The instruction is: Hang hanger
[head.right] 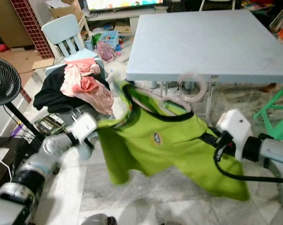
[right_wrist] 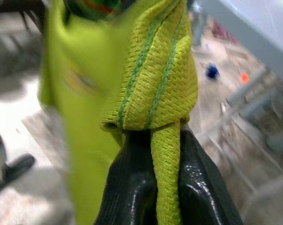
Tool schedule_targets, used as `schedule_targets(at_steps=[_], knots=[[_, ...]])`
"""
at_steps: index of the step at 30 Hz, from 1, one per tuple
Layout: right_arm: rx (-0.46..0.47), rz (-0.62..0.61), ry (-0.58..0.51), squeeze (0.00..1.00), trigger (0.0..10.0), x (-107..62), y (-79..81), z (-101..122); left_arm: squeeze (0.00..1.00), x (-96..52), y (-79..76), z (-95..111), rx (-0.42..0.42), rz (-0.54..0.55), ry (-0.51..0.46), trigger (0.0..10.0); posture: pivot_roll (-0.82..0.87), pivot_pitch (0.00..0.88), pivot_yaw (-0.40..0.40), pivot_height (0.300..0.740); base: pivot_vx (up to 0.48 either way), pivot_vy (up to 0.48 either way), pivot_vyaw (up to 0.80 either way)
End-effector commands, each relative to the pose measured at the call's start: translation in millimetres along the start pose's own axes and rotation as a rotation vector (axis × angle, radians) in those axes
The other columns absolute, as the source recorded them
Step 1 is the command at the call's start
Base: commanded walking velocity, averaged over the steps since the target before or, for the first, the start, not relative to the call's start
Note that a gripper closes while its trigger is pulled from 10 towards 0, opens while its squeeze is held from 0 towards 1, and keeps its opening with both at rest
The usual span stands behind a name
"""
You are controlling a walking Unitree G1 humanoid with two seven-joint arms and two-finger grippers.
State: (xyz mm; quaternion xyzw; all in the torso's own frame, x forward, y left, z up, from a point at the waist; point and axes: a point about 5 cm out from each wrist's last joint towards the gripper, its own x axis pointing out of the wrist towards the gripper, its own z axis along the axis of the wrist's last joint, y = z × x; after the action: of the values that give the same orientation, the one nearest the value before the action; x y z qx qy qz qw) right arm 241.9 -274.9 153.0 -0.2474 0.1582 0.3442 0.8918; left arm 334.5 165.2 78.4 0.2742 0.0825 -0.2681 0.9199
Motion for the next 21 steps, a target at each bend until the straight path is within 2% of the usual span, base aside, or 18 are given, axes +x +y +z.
schedule_targets(at_steps=[1,3,4,5,6,8,12,13,15,18,21], knots=[[-0.043,-0.092,-0.027,0.0,10.0,3.7,-8.8,10,1.0,0.2,3.4,-4,-0.027,0.013,0.027,10.0,-0.13,0.0,0.087,0.74,0.0,0.0,0.0],[-0.04,-0.124,-0.021,0.0,10.0,5.4,-10.1,8,1.0,0.8,1.8,-5,-0.033,0.004,0.034,10.0,-0.13,0.0,0.087,0.74,0.0,0.0,0.0],[-0.059,-0.149,-0.011,0.0,10.0,7.5,-10.3,6,1.0,1.7,-1.2,-8,-0.039,-0.008,0.045,10.0,-0.13,0.0,0.086,0.74,0.0,0.0,0.0],[-0.07,-0.208,0.008,0.0,10.0,12.7,-7.7,1,1.0,1.6,-11.8,-17,-0.04,-0.039,0.095,10.0,-0.13,0.0,0.086,0.74,0.0,0.0,0.0],[-0.07,-0.208,0.008,0.0,10.0,12.7,-7.7,1,1.0,1.6,-11.8,-17,-0.04,-0.039,0.095,10.0,-0.13,0.0,0.086,0.74,0.0,0.0,0.0],[-0.03,-0.273,0.022,0.0,10.0,17.4,1.8,-5,1.0,0.2,-20.9,-23,-0.092,-0.013,0.115,10.0,-0.14,0.0,0.078,0.74,0.0,0.0,0.0],[0.041,-0.316,0.016,0.0,10.0,20.8,8.2,-8,1.0,-0.1,-21.7,-23,-0.092,0.028,0.104,10.0,-0.14,0.0,0.073,0.74,0.0,0.0,0.0],[0.114,-0.36,0.006,0.0,10.0,25.1,15.7,-12,1.0,-0.8,-21.0,-23,-0.114,0.078,0.089,10.0,-0.14,0.0,0.072,0.74,0.0,0.0,0.0],[0.129,-0.371,0.006,0.0,10.0,27.3,20.0,-14,1.0,-1.1,-20.9,-22,-0.13,0.101,0.073,10.0,-0.14,0.0,0.072,0.74,0.0,0.0,0.0],[0.18,-0.391,0.002,0.0,10.0,36.2,36.5,-20,1.0,-2.0,-29.1,-14,-0.218,0.111,-0.019,10.0,-0.13,0.0,0.088,0.74,0.0,0.0,0.0],[0.203,-0.377,-0.001,0.0,10.0,39.2,41.5,-21,1.0,-1.9,-33.0,-9,-0.243,0.12,-0.052,10.0,-0.12,0.0,0.097,0.74,0.0,0.0,0.0]])
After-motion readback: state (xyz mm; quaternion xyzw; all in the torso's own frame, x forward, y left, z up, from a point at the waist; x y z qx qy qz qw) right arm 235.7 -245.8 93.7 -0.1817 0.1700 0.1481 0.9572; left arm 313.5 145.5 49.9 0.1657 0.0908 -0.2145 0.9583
